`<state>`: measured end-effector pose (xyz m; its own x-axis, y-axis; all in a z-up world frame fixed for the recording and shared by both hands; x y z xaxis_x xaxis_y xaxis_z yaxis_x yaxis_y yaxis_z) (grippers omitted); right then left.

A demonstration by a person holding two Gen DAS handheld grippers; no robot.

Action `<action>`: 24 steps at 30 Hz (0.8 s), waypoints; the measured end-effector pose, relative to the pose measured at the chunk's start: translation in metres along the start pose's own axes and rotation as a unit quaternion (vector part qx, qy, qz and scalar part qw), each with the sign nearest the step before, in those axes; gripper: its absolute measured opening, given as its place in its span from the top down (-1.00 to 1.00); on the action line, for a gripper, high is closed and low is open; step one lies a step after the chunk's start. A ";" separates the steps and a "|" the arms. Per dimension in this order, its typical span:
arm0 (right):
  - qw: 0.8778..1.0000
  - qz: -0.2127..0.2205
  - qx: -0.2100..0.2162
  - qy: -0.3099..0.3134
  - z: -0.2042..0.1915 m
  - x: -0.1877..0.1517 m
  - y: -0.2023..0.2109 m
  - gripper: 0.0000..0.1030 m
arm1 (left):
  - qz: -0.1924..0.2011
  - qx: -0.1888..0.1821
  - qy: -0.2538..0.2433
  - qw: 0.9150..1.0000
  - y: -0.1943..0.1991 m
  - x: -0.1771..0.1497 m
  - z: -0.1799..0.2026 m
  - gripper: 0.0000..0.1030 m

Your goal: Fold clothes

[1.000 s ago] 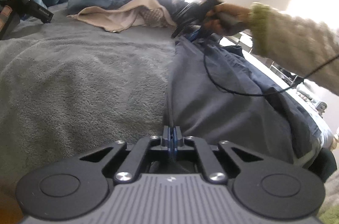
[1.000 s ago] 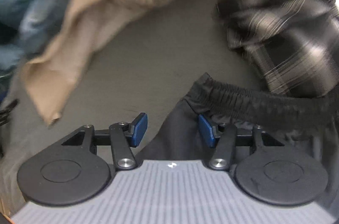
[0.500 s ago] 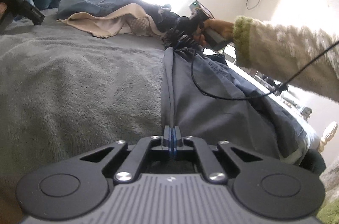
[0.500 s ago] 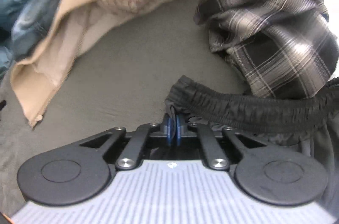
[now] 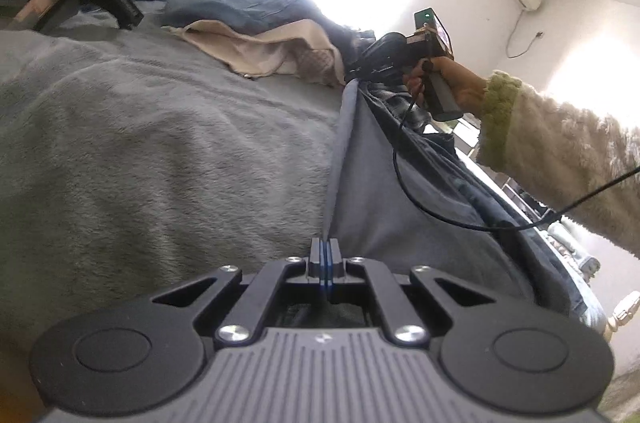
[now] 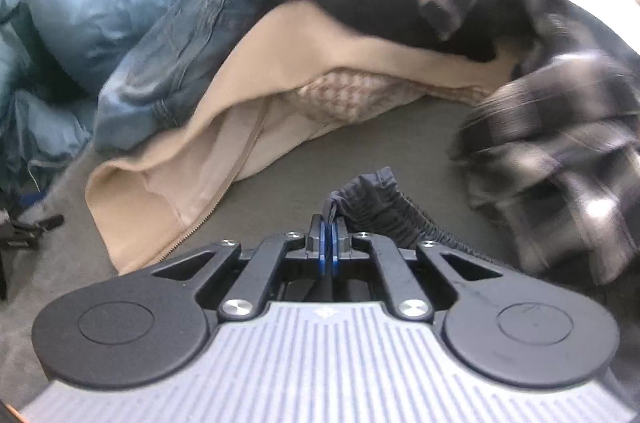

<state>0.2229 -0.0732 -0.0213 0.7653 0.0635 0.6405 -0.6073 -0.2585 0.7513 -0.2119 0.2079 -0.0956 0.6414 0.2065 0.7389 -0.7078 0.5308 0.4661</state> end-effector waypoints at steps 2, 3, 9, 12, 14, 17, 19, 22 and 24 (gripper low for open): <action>1.000 -0.008 -0.001 0.008 -0.003 -0.005 -0.014 0.97 | -0.004 0.003 0.004 1.000 -0.001 0.000 -0.003 0.98; 1.000 -0.015 -0.001 0.005 -0.002 -0.008 -0.022 0.97 | -0.004 0.008 0.002 1.000 -0.001 0.001 -0.003 0.98; 0.994 -0.045 0.059 -0.080 0.023 -0.015 -0.034 0.61 | -0.021 0.021 0.011 0.999 -0.001 0.004 -0.003 0.91; 0.991 -0.036 0.081 -0.098 0.038 -0.011 0.000 0.33 | -0.020 0.032 0.033 0.999 0.004 0.007 -0.006 0.88; 0.991 -0.023 0.088 -0.102 0.050 -0.008 0.032 0.12 | -0.019 0.042 0.039 0.998 0.008 0.010 -0.006 0.78; 0.990 0.001 0.099 -0.103 0.073 -0.005 0.091 0.12 | -0.011 0.067 0.046 0.997 0.016 0.016 -0.004 0.68; 0.990 0.019 0.102 -0.099 0.092 -0.015 0.137 0.12 | -0.004 0.089 0.053 0.995 0.023 0.020 -0.004 0.67; 0.989 0.034 0.105 -0.095 0.124 -0.042 0.203 0.11 | 0.013 0.116 0.062 0.991 0.037 0.029 0.001 0.60; 0.989 0.044 0.096 -0.099 0.150 -0.077 0.245 0.10 | 0.027 0.121 0.050 0.991 0.043 0.036 0.013 0.48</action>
Point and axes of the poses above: each gripper's, at about its wrist camera, not at the fingertips, and y roughly against the way its jaws point, z to its right, x to its top, the point moved 3 cm from there along -y, roughly the way its jaws point, and after that the axes turned 3 degrees about -z, right-handed, at the moved point
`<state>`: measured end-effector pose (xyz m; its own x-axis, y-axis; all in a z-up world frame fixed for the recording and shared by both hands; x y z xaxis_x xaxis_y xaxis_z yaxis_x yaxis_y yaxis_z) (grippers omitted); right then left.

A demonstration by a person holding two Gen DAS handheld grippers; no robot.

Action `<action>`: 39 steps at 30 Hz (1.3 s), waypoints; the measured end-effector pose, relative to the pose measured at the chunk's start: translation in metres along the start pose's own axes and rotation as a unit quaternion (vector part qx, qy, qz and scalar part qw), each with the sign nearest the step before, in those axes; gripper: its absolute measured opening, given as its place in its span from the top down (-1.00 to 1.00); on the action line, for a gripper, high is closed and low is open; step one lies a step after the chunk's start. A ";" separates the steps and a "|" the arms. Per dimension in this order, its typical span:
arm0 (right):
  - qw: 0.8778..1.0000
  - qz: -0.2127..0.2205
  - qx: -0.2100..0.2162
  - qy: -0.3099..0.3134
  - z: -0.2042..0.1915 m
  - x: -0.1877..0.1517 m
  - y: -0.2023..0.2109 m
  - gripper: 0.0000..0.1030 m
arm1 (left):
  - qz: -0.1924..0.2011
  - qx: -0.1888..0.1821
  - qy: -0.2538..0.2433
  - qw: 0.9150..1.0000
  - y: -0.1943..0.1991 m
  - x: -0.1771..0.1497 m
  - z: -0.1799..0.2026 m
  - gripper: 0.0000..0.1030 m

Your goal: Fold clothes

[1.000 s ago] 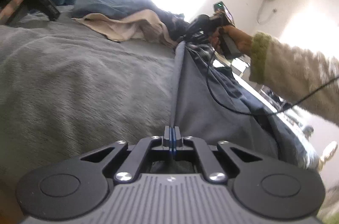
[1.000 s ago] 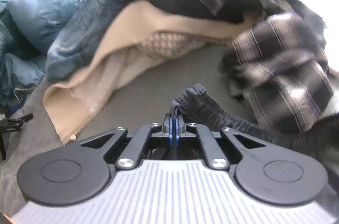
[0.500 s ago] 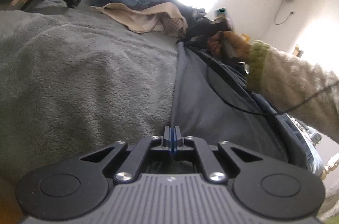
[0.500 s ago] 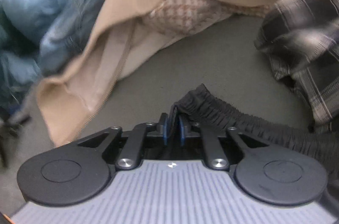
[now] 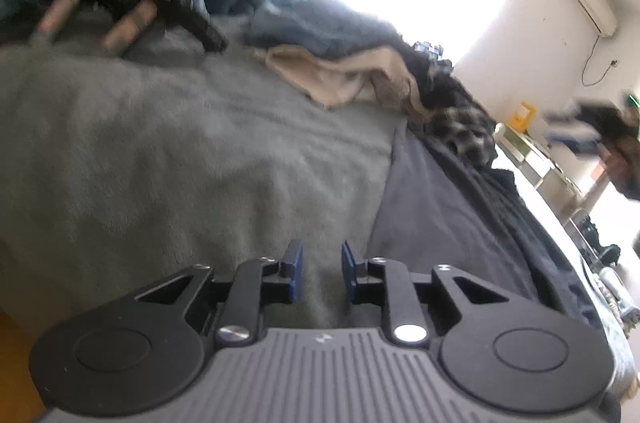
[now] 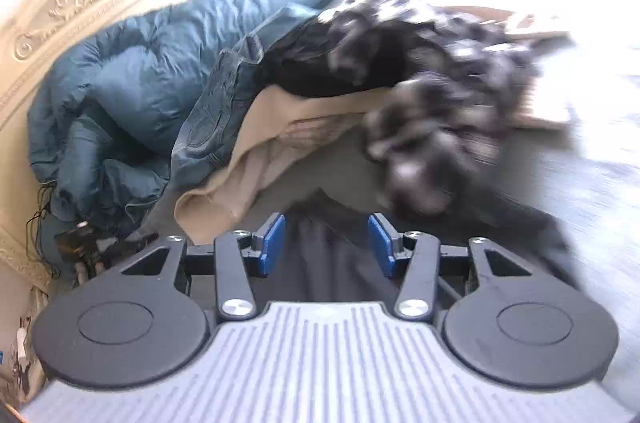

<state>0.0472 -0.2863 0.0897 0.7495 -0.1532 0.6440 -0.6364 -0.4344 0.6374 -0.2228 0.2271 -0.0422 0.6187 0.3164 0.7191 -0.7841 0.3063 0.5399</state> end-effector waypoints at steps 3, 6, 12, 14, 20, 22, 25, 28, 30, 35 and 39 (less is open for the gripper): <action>1.000 0.012 -0.015 -0.008 0.036 -0.042 0.069 0.06 | 0.006 -0.016 -0.038 0.999 0.001 0.007 0.035 0.31; 0.999 0.005 -0.042 -0.029 0.074 -0.095 0.113 0.05 | -0.010 -0.062 -0.102 0.993 -0.010 0.005 0.089 0.26; 0.992 -0.012 -0.084 -0.094 0.146 -0.201 0.160 0.05 | -0.082 -0.177 -0.226 0.954 -0.045 -0.037 0.212 0.18; 0.990 -0.020 -0.073 -0.117 0.157 -0.232 0.164 0.05 | -0.119 -0.202 -0.234 0.944 -0.058 -0.058 0.241 0.19; 0.991 -0.038 -0.028 -0.125 0.167 -0.293 0.162 0.05 | -0.203 -0.218 -0.224 0.928 -0.079 -0.106 0.275 0.26; 0.993 -0.045 -0.016 -0.107 0.164 -0.301 0.156 0.20 | -0.215 -0.213 -0.222 0.927 -0.082 -0.119 0.278 0.26; 0.996 -0.044 -0.011 -0.075 0.159 -0.304 0.151 0.80 | -0.217 -0.188 -0.223 0.931 -0.088 -0.130 0.284 0.26; 0.995 -0.012 0.025 -0.096 0.163 -0.300 0.163 0.95 | -0.222 -0.160 -0.224 0.936 -0.094 -0.136 0.286 0.26; 0.990 0.015 0.067 -0.127 0.167 -0.297 0.174 0.95 | -0.224 -0.148 -0.228 0.936 -0.096 -0.138 0.291 0.26; 0.972 0.046 0.149 -0.177 0.164 -0.280 0.173 0.95 | -0.175 -0.141 -0.277 0.934 -0.071 -0.121 0.311 0.20; 0.960 0.037 0.198 -0.192 0.154 -0.263 0.151 0.95 | -0.139 -0.185 -0.310 0.922 -0.054 -0.109 0.336 -0.03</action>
Point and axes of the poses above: each gripper's, at about its wrist camera, not at the fingertips, and y roughly against the way its jaws point, z to its right, x to its top, the point moved 3 cm from there along -y, roughly the way its jaws point, and after that the axes turned 3 degrees about -z, right-handed, at the moved point
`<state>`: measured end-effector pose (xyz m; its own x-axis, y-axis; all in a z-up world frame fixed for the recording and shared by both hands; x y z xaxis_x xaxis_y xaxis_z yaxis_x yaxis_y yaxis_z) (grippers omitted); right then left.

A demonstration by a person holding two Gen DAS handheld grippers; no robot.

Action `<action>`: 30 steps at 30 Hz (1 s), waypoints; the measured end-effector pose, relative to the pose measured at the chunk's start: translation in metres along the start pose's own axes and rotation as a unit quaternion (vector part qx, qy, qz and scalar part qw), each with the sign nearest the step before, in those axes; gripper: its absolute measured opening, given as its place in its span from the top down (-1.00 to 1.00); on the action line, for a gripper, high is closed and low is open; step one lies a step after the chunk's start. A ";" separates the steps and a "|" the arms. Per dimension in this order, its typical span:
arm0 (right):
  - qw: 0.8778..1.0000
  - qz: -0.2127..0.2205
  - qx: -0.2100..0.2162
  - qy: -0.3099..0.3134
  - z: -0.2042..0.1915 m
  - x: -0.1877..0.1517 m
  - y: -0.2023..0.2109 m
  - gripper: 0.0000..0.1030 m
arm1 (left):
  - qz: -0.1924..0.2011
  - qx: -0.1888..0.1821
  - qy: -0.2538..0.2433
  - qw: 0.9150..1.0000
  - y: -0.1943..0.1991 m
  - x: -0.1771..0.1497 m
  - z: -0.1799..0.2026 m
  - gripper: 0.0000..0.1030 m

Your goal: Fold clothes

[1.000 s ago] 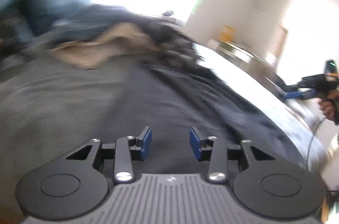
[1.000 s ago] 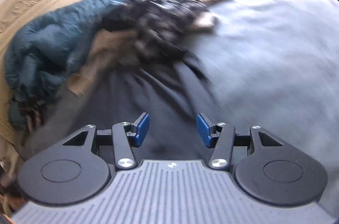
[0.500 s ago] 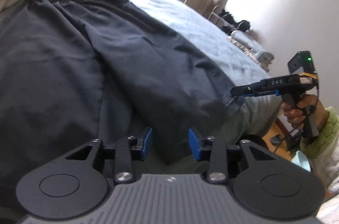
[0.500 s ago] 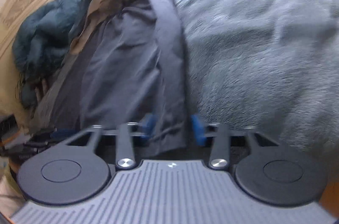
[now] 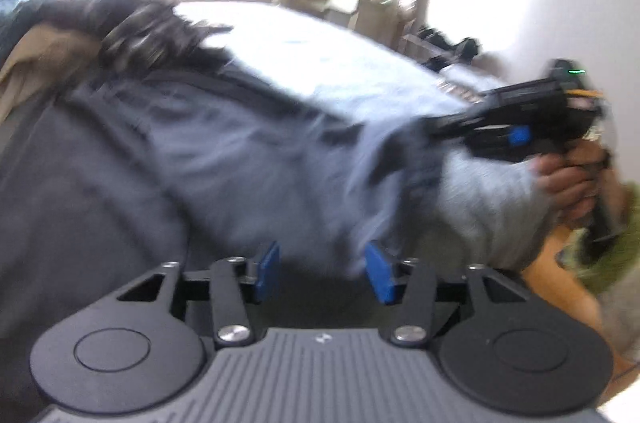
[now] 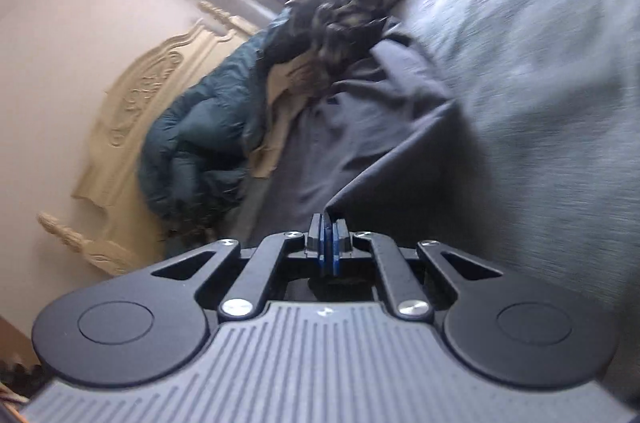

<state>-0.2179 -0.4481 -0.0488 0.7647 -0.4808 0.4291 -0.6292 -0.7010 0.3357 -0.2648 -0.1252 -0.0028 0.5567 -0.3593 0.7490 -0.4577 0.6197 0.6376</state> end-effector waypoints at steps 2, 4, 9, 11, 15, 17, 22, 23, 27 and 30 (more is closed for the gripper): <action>1.000 -0.010 0.012 -0.004 -0.005 0.006 -0.017 0.95 | 0.002 -0.010 -0.028 1.000 -0.009 0.009 0.014 -0.04; 1.000 -0.009 0.022 -0.001 -0.013 0.013 -0.027 0.95 | -0.003 -0.013 -0.056 0.998 -0.020 0.016 0.028 -0.04; 0.999 -0.005 0.049 0.014 -0.035 0.022 -0.027 0.95 | 0.002 -0.006 -0.087 0.996 -0.047 0.025 0.049 -0.04; 0.999 -0.001 0.047 0.014 -0.037 0.024 -0.026 0.95 | 0.009 0.006 -0.076 0.997 -0.054 0.028 0.047 -0.03; 0.999 0.004 0.050 0.002 -0.031 0.027 -0.023 0.93 | 0.023 0.025 -0.047 0.998 -0.063 0.035 0.038 0.05; 0.999 0.013 0.042 -0.002 -0.025 0.027 -0.022 0.93 | 0.027 0.025 -0.037 0.999 -0.067 0.041 0.034 0.15; 0.998 0.051 0.032 -0.031 0.000 0.030 -0.004 0.93 | 0.008 0.017 -0.039 0.999 -0.084 0.047 0.032 0.74; 0.997 0.057 0.033 -0.040 0.006 0.030 0.002 0.93 | 0.002 0.015 -0.038 0.999 -0.089 0.047 0.032 0.80; 0.993 0.085 0.017 -0.079 0.038 0.023 0.020 0.89 | -0.022 0.001 -0.004 1.000 -0.109 0.049 0.026 0.94; 0.988 0.099 0.012 -0.121 0.069 0.011 0.031 0.68 | -0.034 -0.010 0.023 0.999 -0.120 0.052 0.017 0.94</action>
Point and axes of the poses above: each gripper's, at about its wrist camera, not at the fingertips, and y roughly against the way its jaws point, z to its right, x to its top, the point moved 3 cm from there along -y, roughly the way its jaws point, and after that the axes turned 3 degrees about -z, right-handed, at the moved point
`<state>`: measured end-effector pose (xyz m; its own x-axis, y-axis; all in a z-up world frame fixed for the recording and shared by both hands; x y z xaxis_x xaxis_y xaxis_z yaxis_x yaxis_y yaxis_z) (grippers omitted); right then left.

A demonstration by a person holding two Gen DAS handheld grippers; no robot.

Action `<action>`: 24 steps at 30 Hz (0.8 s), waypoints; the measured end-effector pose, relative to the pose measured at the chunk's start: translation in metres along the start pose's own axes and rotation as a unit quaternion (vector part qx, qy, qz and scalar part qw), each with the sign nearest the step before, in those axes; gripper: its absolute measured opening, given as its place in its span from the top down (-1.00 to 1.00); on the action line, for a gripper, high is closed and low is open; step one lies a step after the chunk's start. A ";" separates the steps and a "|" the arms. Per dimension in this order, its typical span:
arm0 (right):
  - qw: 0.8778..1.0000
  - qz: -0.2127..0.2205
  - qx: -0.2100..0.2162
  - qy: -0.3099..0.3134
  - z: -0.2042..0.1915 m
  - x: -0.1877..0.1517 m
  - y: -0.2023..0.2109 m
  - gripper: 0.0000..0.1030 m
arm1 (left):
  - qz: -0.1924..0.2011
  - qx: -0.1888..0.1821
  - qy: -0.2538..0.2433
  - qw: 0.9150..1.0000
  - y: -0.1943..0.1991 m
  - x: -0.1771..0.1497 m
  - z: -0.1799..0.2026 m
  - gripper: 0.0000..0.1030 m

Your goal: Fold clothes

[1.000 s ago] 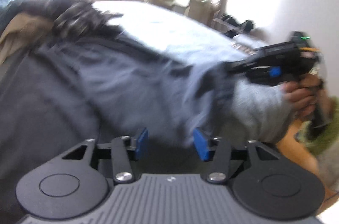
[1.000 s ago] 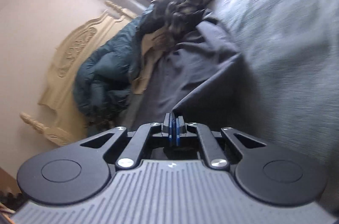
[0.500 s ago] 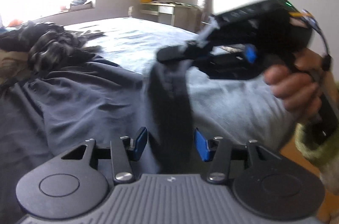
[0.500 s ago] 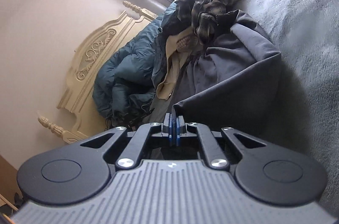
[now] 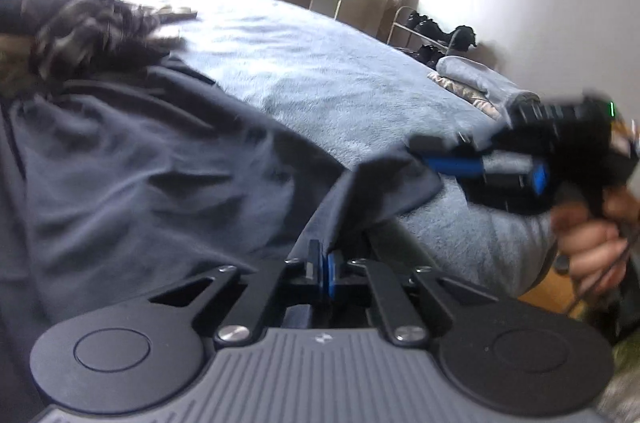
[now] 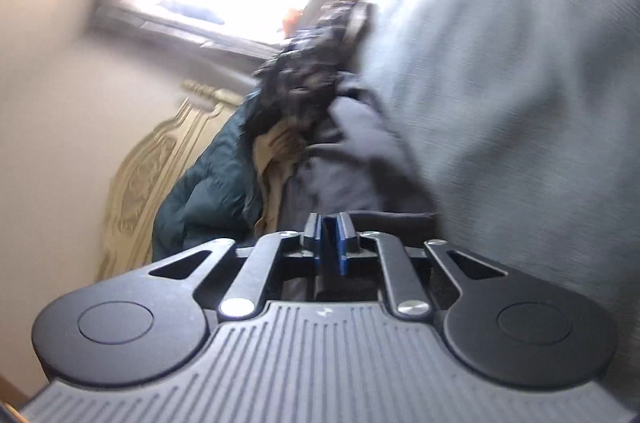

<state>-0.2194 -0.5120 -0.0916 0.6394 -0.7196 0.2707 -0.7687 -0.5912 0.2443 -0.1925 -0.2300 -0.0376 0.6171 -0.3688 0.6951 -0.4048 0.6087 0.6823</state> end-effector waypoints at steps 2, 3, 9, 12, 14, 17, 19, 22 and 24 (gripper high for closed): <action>1.000 0.016 -0.002 -0.012 0.016 -0.004 0.011 0.35 | -0.007 -0.005 0.019 1.000 -0.004 0.003 -0.006 0.94; 1.000 0.022 0.000 -0.006 0.020 -0.010 0.017 0.32 | -0.009 -0.007 0.025 1.000 -0.005 0.004 -0.008 0.94; 0.998 0.003 0.008 0.070 0.016 -0.051 0.020 0.12 | -0.018 -0.008 0.042 0.999 -0.006 0.010 -0.019 0.94; 0.992 -0.029 -0.017 0.126 0.003 -0.064 -0.001 0.12 | -0.020 -0.001 0.037 0.999 -0.005 0.010 -0.018 0.94; 0.987 -0.036 -0.039 0.150 -0.003 -0.065 -0.015 0.13 | -0.019 -0.002 0.036 0.999 -0.004 0.011 -0.018 0.94; 0.981 -0.041 -0.071 0.174 -0.006 -0.064 -0.030 0.17 | -0.013 -0.003 0.032 0.999 -0.002 0.011 -0.016 0.94; 0.979 -0.043 -0.076 0.183 -0.007 -0.065 -0.032 0.31 | -0.009 -0.009 0.032 0.999 0.001 0.011 -0.016 0.94; 0.980 -0.050 -0.077 0.176 -0.005 -0.069 -0.029 0.95 | -0.005 -0.022 0.035 0.999 0.006 0.012 -0.015 0.94; 0.984 -0.048 -0.055 0.161 -0.006 -0.077 -0.018 0.98 | -0.004 -0.035 0.031 0.999 0.011 0.013 -0.012 0.93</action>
<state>-0.2544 -0.4441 -0.1115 0.6941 -0.4993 0.5185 -0.7098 -0.5946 0.3776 -0.1806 -0.2202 -0.0238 0.6621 -0.3307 0.6725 -0.3532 0.6538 0.6692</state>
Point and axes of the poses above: each gripper's, at about its wrist camera, not at the fingertips, and y roughly against the way its jaws point, z to its right, x to its top, the point moved 3 cm from there along -y, roughly the way its jaws point, and after that the axes turned 3 degrees about -z, right-handed, at the moved point
